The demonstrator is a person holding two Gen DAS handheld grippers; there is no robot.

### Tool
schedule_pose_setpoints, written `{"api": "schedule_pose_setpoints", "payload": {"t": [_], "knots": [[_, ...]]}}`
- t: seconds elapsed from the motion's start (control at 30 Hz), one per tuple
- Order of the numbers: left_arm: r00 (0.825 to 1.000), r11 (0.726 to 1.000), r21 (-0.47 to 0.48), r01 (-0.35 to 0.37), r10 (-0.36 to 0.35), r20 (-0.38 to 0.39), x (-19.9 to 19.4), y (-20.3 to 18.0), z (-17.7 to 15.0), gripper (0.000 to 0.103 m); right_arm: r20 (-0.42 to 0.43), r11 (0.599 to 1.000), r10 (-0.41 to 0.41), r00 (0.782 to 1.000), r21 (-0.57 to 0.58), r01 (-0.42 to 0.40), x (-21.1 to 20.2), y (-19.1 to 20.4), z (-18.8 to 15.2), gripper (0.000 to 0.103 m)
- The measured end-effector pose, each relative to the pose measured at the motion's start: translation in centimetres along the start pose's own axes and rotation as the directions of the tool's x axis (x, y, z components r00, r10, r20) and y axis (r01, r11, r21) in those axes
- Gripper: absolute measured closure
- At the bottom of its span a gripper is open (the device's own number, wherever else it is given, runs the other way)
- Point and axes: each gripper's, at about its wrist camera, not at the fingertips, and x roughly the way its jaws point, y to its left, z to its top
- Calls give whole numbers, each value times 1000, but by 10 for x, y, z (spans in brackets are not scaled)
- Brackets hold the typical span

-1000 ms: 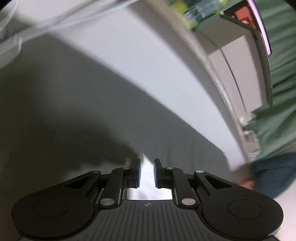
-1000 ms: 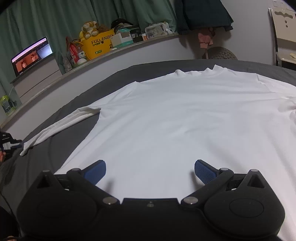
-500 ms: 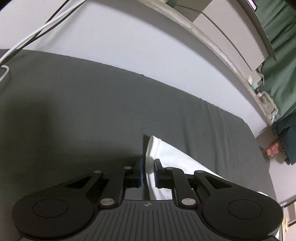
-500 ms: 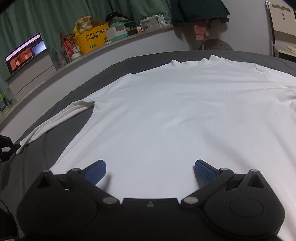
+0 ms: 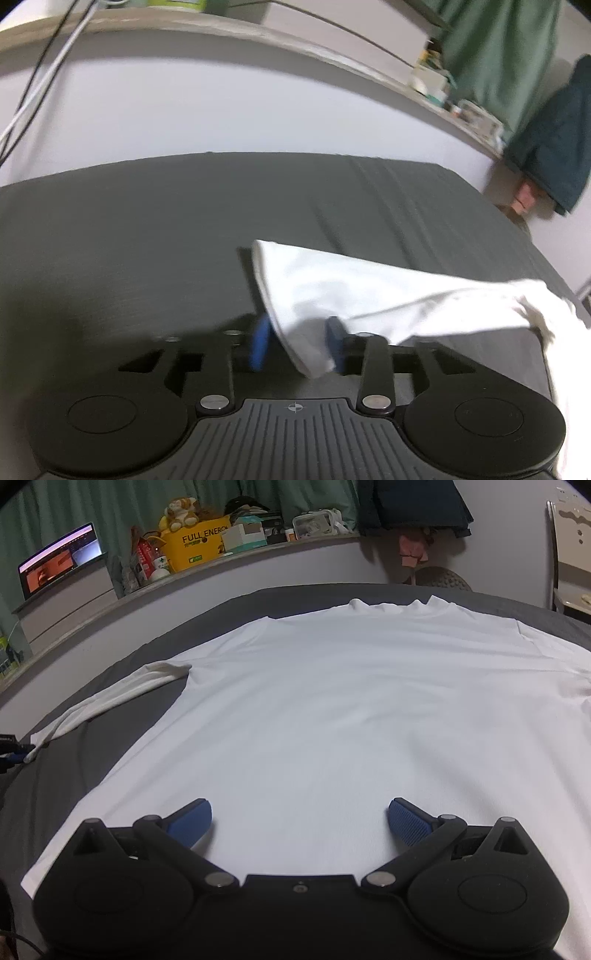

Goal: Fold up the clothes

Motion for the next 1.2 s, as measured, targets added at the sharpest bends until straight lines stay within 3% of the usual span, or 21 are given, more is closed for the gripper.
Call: {"api": "schedule_pose_setpoints", "payload": {"t": [0.03,0.07,0.13,0.2,0.27,0.4,0.5,0.63,0.7,0.87,1.2], "knots": [[999,999,-9,31,-31,-6,-1,-1,0,39,0,1000,0,1000,-1,0,0,0,0,0],[998,998,-17,62,-62,-11,-1,-3,1,17,1,1000,0,1000,-3,0,0,0,0,0],[991,990,-61,128,-130,-23,-3,-4,5,0,2,1000,1,1000,-7,-1,0,0,-1,0],[978,970,-135,205,-208,-7,-4,-2,12,0,3,1000,0,1000,-13,0,0,0,-1,0],[964,944,-195,266,-256,76,-1,-5,20,0,4,1000,-2,1000,-19,2,0,0,-1,0],[958,919,-281,278,-241,158,-4,12,34,0,5,1000,-5,1000,-27,5,1,2,-2,0],[977,937,-276,212,-193,94,15,13,50,0,5,999,-6,1000,-32,6,2,2,-2,0],[990,956,-256,143,-136,46,27,20,50,0,7,999,-10,1000,-42,10,3,4,-3,0],[991,949,-289,126,-132,0,36,26,46,0,8,999,-14,1000,-50,14,4,5,-4,0],[993,946,-302,114,-117,10,35,27,36,0,7,997,-24,1000,-74,24,5,8,-5,0],[999,987,-159,-3,-4,-41,25,11,41,1,8,997,-25,1000,-79,26,6,9,-5,0]]}}
